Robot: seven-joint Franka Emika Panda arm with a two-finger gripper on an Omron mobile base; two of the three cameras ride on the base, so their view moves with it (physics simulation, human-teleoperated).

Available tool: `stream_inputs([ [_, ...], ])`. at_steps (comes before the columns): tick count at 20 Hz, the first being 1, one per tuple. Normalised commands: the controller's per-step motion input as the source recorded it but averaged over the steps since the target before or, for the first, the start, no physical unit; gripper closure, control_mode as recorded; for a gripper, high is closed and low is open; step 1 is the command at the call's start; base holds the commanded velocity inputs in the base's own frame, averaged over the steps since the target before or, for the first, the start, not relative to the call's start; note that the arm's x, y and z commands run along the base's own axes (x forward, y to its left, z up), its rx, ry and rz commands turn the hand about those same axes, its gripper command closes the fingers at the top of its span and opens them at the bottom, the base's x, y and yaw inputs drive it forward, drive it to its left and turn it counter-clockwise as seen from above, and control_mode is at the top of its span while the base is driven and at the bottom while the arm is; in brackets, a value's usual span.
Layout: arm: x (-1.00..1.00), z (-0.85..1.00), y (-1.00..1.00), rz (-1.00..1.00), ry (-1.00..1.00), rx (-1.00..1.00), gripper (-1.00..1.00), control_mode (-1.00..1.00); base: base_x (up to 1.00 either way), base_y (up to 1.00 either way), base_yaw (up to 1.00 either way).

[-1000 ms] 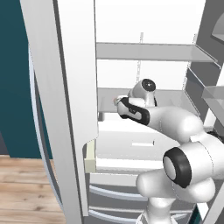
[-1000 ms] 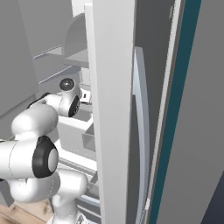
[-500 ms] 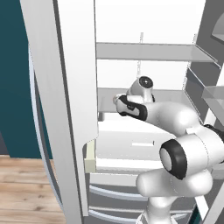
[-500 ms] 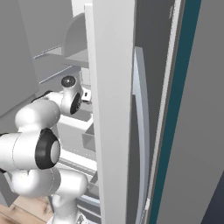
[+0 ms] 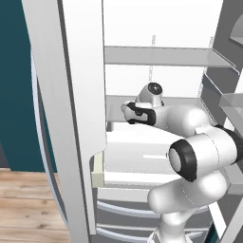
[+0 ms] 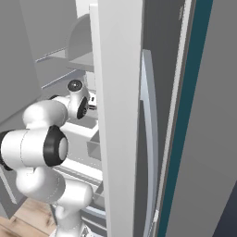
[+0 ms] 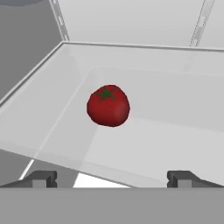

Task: Take the cheese, steak, and tomato from the fridge and place them on the plate on the dining counter to create an appetizer plate.

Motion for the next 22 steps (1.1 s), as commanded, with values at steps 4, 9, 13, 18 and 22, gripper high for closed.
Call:
stream_inputs([
  [4,0.31,-0.17,0.02,0.0,0.0,0.0,-1.0,-1.0,0.0,0.0,0.0],
  [9,0.3,-0.15,0.03,0.0,0.0,0.0,-1.0,-1.0,0.0,0.0,0.0],
  [13,0.3,-0.11,0.04,0.0,0.0,0.0,-1.0,-1.0,0.0,0.0,0.0],
  [18,0.32,-0.12,0.05,0.0,0.0,0.0,-1.0,-1.0,0.0,0.0,0.0],
  [22,0.33,-0.13,0.05,-0.01,0.0,0.0,-1.0,-1.0,0.0,0.0,0.0],
])
